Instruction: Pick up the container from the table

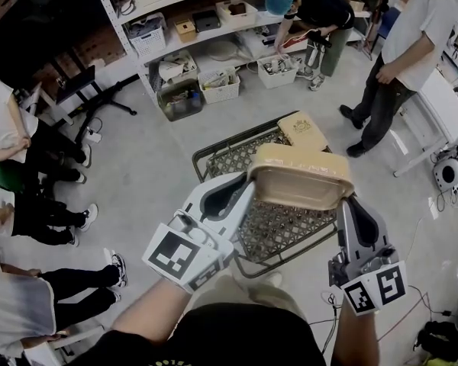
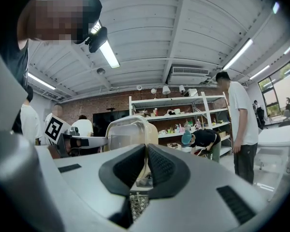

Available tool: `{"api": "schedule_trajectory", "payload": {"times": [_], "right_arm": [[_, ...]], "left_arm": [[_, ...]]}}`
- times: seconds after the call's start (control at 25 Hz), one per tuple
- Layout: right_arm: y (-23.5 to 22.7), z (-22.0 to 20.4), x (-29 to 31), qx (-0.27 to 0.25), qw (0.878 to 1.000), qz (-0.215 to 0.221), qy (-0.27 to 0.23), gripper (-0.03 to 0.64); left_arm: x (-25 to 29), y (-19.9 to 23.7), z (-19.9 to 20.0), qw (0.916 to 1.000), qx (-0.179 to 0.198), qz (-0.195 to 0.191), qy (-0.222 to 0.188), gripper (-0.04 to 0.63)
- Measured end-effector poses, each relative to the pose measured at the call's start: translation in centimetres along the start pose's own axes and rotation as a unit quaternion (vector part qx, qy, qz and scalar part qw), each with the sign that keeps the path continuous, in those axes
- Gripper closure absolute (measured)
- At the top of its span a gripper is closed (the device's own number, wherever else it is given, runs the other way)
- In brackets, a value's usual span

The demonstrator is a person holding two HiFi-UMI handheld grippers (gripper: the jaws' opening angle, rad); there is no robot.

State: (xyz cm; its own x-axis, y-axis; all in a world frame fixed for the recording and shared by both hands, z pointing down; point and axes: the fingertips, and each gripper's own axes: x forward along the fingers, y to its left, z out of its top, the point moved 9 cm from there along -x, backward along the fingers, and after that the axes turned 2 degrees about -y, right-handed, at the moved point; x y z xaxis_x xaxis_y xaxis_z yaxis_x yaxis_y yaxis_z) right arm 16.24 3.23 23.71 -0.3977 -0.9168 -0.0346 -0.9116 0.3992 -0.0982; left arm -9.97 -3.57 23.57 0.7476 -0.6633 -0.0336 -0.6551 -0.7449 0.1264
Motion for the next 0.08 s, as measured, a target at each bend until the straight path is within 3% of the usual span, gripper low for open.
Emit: {"api": "schedule_trajectory", "payload": {"times": [0.08], "right_arm": [[-0.11, -0.11, 0.0, -0.001, 1.0, -0.001, 0.0, 0.592]], "left_arm": [[0.09, -0.02, -0.13, 1.0, 0.001, 0.001, 0.0, 0.558]]}}
